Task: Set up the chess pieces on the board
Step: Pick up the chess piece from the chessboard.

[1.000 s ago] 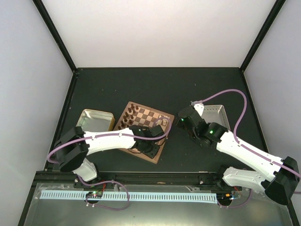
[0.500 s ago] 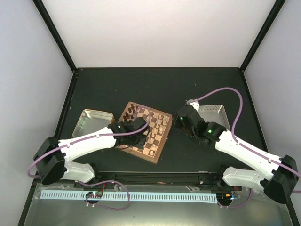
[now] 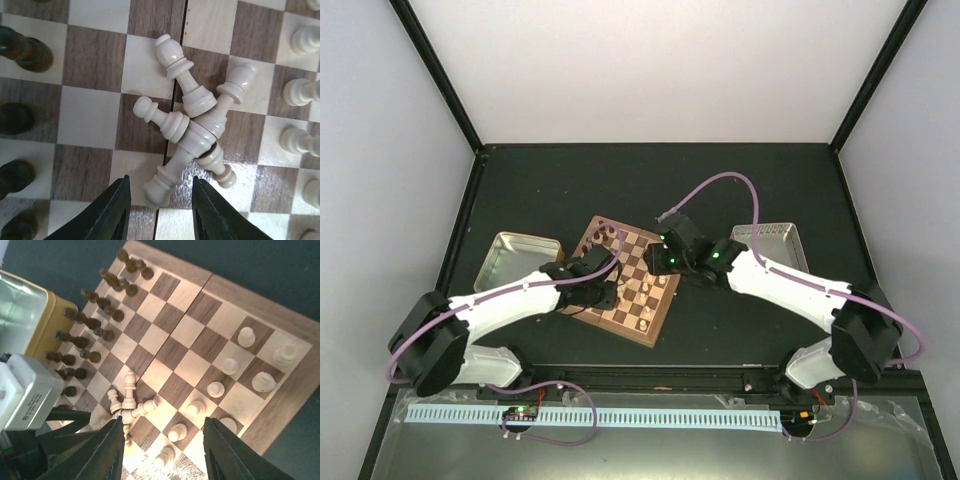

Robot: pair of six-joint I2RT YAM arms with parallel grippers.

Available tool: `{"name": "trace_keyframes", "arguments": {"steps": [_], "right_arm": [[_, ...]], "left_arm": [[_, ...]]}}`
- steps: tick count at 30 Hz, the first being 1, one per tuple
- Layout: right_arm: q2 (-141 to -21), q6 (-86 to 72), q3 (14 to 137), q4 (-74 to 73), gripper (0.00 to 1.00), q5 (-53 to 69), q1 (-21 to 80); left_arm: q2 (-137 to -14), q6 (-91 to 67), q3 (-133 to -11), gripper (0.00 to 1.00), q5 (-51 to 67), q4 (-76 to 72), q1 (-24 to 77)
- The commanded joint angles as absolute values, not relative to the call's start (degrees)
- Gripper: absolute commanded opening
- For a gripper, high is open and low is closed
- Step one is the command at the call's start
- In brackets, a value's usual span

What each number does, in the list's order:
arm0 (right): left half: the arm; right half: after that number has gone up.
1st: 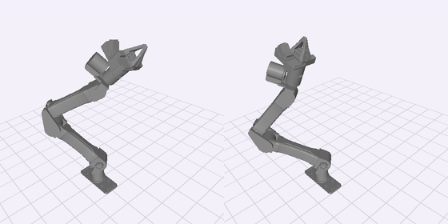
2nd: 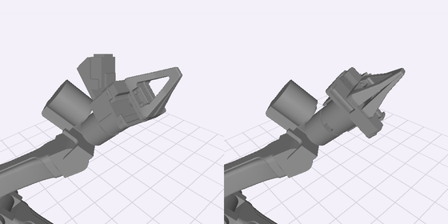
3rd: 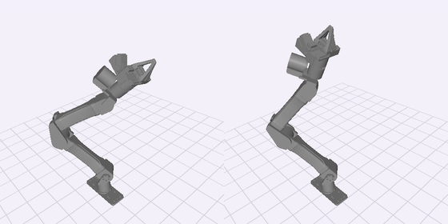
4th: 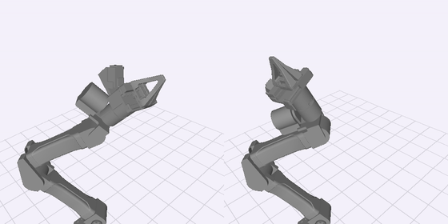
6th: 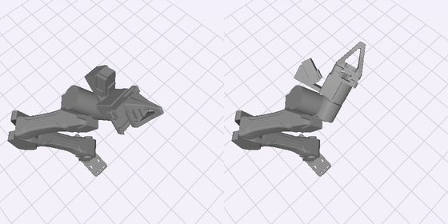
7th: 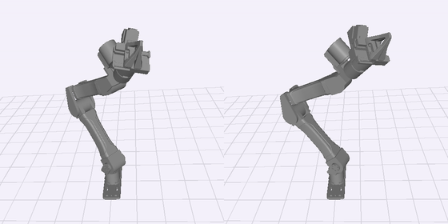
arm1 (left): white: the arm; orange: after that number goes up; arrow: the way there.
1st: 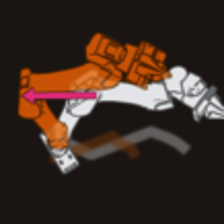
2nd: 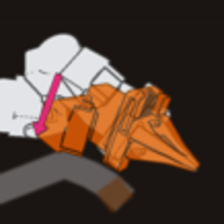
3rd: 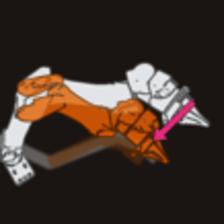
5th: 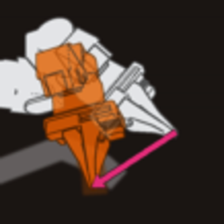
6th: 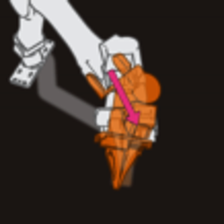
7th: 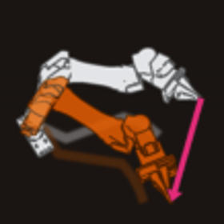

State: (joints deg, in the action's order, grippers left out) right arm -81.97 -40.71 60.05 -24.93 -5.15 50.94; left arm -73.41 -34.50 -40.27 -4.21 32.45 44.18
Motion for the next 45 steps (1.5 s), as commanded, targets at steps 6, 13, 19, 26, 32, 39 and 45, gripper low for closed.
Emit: {"name": "trace_keyframes", "arguments": {"steps": [6,13,19,26,32,39,45], "right_arm": [[-91.38,-39.31,66.38,-27.0,0.33,7.26,51.12],[-96.13,-41.13,68.3,-25.41,0.29,12.57,51.13],[-99.21,-41.92,69.46,-24.61,0.29,15.91,51.12],[-103.8,-42.78,72.02,-24.91,0.29,17.64,51.1],[-106.48,-44.64,72.47,-23.8,0.25,18.56,51.11],[-108.02,-45.9,71.72,-23.28,0.19,17.42,51.08],[-108.94,-46.29,72.07,-23.88,0.16,15.06,50.93]], "left_arm": [[-79.6,-31.73,-42.71,0.36,-6.35,30.14,43.21],[-79.99,-31.84,-41.48,0.23,-3.68,28.5,42.5],[-77.82,-31.45,-40.48,0.06,-1.89,28.34,42.42],[-75.86,-30.93,-40.28,0.02,0.2,27.85,42.21],[-74.65,-31.36,-39.24,0.01,2.54,26.16,41.15],[-71.28,-32.0,-38.54,0.02,4.46,25.43,40.37],[-68.74,-31.99,-37.43,0.02,7.01,24.74,39.4]]}}
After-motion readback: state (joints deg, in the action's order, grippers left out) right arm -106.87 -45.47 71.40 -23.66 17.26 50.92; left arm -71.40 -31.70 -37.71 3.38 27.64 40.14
